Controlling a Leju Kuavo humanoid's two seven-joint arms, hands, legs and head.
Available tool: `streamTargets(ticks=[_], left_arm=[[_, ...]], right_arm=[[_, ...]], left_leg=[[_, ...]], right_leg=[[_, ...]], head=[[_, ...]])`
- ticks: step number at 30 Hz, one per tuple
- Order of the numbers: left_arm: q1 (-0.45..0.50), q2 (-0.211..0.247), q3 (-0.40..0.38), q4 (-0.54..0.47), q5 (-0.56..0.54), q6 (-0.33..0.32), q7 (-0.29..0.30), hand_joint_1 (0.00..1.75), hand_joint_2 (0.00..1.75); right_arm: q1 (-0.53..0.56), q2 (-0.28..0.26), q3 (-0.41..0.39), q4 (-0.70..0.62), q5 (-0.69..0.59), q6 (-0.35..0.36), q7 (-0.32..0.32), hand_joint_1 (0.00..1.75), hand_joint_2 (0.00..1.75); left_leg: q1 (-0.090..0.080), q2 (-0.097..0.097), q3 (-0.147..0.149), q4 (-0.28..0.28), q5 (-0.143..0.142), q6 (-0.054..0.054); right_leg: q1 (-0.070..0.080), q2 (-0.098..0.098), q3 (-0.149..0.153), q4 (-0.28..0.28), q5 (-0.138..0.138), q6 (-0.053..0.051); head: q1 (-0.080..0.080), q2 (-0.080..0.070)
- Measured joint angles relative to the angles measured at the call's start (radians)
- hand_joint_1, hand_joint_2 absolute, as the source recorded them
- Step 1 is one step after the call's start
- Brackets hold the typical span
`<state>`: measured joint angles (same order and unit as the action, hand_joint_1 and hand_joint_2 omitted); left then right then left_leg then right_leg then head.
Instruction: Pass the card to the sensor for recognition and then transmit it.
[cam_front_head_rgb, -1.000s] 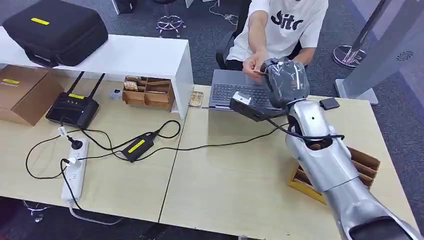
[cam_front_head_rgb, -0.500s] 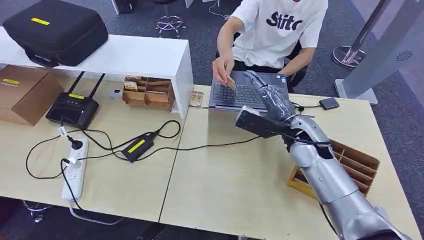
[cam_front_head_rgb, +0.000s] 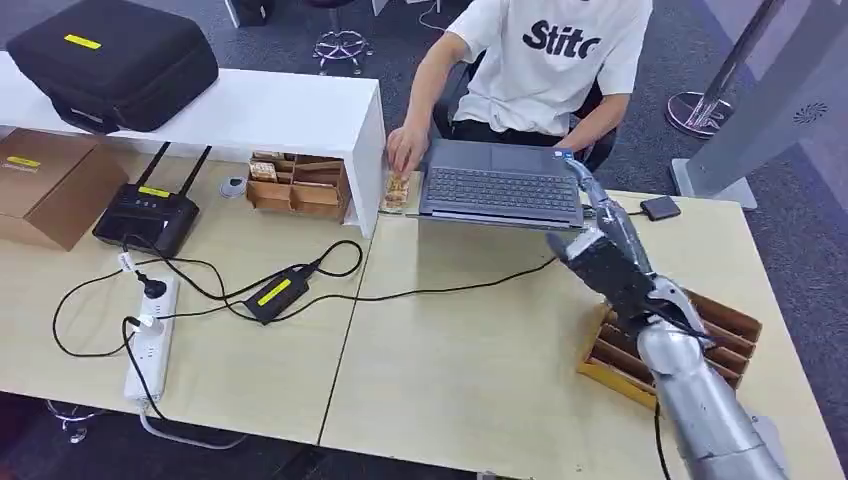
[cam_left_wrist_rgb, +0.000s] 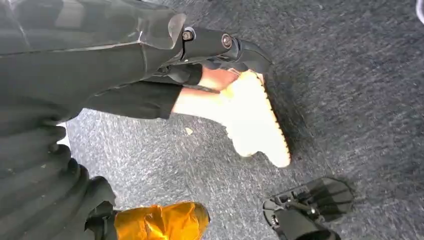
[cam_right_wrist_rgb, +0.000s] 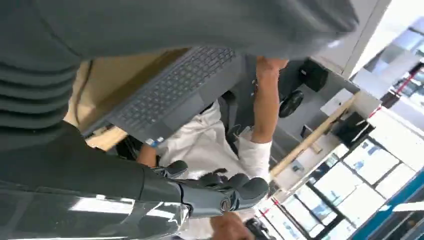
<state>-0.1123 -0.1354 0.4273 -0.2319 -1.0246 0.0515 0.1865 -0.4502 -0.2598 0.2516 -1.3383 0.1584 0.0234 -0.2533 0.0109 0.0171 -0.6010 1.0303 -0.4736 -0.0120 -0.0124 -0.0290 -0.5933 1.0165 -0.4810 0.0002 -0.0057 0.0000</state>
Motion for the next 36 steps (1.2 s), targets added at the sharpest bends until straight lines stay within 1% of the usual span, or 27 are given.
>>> streamTargets(ticks=[4, 6, 10, 12, 14, 15, 16, 18, 21, 23, 27, 30, 36], left_arm=[[0.007, 0.005, 0.005, 0.000, 0.010, 0.012, -0.005, 0.00, 1.75], [0.011, 0.007, 0.010, 0.000, 0.013, 0.016, -0.005, 0.00, 1.75], [0.018, 0.010, 0.017, 0.000, 0.023, 0.022, -0.005, 0.00, 1.75], [0.018, 0.011, 0.022, 0.000, 0.025, 0.023, -0.005, 0.00, 1.75], [0.019, 0.013, 0.026, 0.000, 0.026, 0.024, -0.005, 0.00, 1.75], [0.020, 0.013, 0.026, 0.000, 0.026, 0.024, -0.005, 0.00, 1.75], [0.020, 0.014, 0.026, 0.000, 0.026, 0.024, -0.005, 0.00, 1.75], [0.019, 0.015, 0.027, 0.000, 0.026, 0.024, -0.005, 0.00, 1.75], [0.020, 0.015, 0.027, 0.000, 0.029, 0.026, -0.008, 0.00, 1.75], [0.022, 0.015, 0.030, 0.000, 0.032, 0.028, -0.011, 0.00, 1.75], [0.022, 0.017, 0.040, 0.000, 0.040, 0.033, -0.017, 0.00, 1.75], [0.023, 0.019, 0.046, 0.000, 0.043, 0.034, -0.020, 0.00, 1.75], [0.023, 0.020, 0.051, 0.000, 0.043, 0.035, -0.020, 0.00, 1.75]], right_arm=[[0.110, -0.003, -0.195, -0.014, -0.223, 0.070, -0.028, 0.00, 0.00], [0.154, -0.003, -0.299, -0.012, -0.297, 0.077, -0.038, 0.00, 0.00], [0.212, -0.003, -0.498, 0.022, -0.348, 0.075, -0.027, 0.00, 0.00], [0.230, -0.003, -0.589, 0.067, -0.377, 0.089, -0.027, 0.00, 0.00], [0.246, -0.004, -0.690, 0.120, -0.415, 0.117, -0.043, 0.00, 0.00], [0.251, -0.005, -0.722, 0.138, -0.420, 0.124, -0.047, 0.00, 1.75], [0.257, -0.005, -0.763, 0.160, -0.420, 0.133, -0.053, 0.00, 1.75], [0.267, -0.005, -0.814, 0.186, -0.446, 0.134, -0.053, 0.00, 1.75], [0.278, -0.005, -0.899, 0.226, -0.522, 0.137, -0.055, 0.00, 1.75], [0.289, -0.005, -0.965, 0.252, -0.569, 0.163, -0.065, 0.00, 1.75], [0.320, -0.005, -1.063, 0.274, -0.597, 0.183, -0.074, 0.00, 1.75], [0.336, -0.005, -1.111, 0.279, -0.597, 0.183, -0.074, 0.00, 1.75], [0.345, -0.005, -1.147, 0.284, -0.597, 0.182, -0.074, 0.00, 1.75]], left_leg=[[0.000, 0.000, 0.000, 0.000, -0.001, 0.001], [0.000, -0.001, 0.000, 0.000, -0.001, 0.001], [0.000, 0.000, 0.000, 0.000, -0.001, 0.002], [0.000, -0.001, 0.000, 0.000, -0.002, 0.002], [0.000, -0.002, -0.001, 0.000, -0.002, 0.002], [0.000, -0.001, -0.001, 0.000, -0.002, 0.002], [0.000, -0.001, -0.001, 0.000, -0.002, 0.002], [0.000, 0.001, 0.000, 0.000, -0.002, 0.003], [0.000, -0.001, 0.000, 0.000, -0.002, 0.003], [0.000, -0.001, 0.000, 0.000, -0.002, 0.003], [0.000, 0.000, 0.000, 0.000, -0.003, 0.002], [0.000, 0.000, 0.000, 0.000, -0.003, 0.002], [0.000, 0.001, 0.000, 0.000, -0.003, 0.002]], right_leg=[[0.000, 0.000, 0.000, -0.001, 0.000, 0.000], [0.000, -0.001, 0.000, -0.001, 0.000, 0.000], [0.000, -0.001, 0.000, -0.001, -0.001, 0.001], [0.000, -0.001, 0.000, -0.002, -0.001, 0.002], [0.000, -0.002, 0.001, -0.002, -0.002, 0.002], [0.000, -0.002, 0.000, -0.002, -0.002, 0.002], [0.000, -0.001, 0.000, -0.001, -0.002, 0.002], [0.000, 0.000, 0.000, -0.001, -0.002, 0.002], [0.000, -0.001, 0.000, -0.002, -0.002, 0.002], [0.000, -0.001, 0.000, -0.002, -0.002, 0.002], [0.000, 0.000, 0.000, -0.001, -0.003, 0.002], [0.000, 0.000, 0.000, -0.001, -0.003, 0.002], [0.000, 0.000, 0.000, -0.001, -0.003, 0.002]], head=[[0.000, 0.000], [0.000, 0.000], [0.000, 0.000], [0.000, 0.000], [0.000, 0.000], [0.000, 0.000], [0.000, 0.000], [0.000, 0.000], [0.000, 0.000], [0.000, 0.000], [0.000, 0.000], [0.000, 0.000], [0.000, 0.000]])
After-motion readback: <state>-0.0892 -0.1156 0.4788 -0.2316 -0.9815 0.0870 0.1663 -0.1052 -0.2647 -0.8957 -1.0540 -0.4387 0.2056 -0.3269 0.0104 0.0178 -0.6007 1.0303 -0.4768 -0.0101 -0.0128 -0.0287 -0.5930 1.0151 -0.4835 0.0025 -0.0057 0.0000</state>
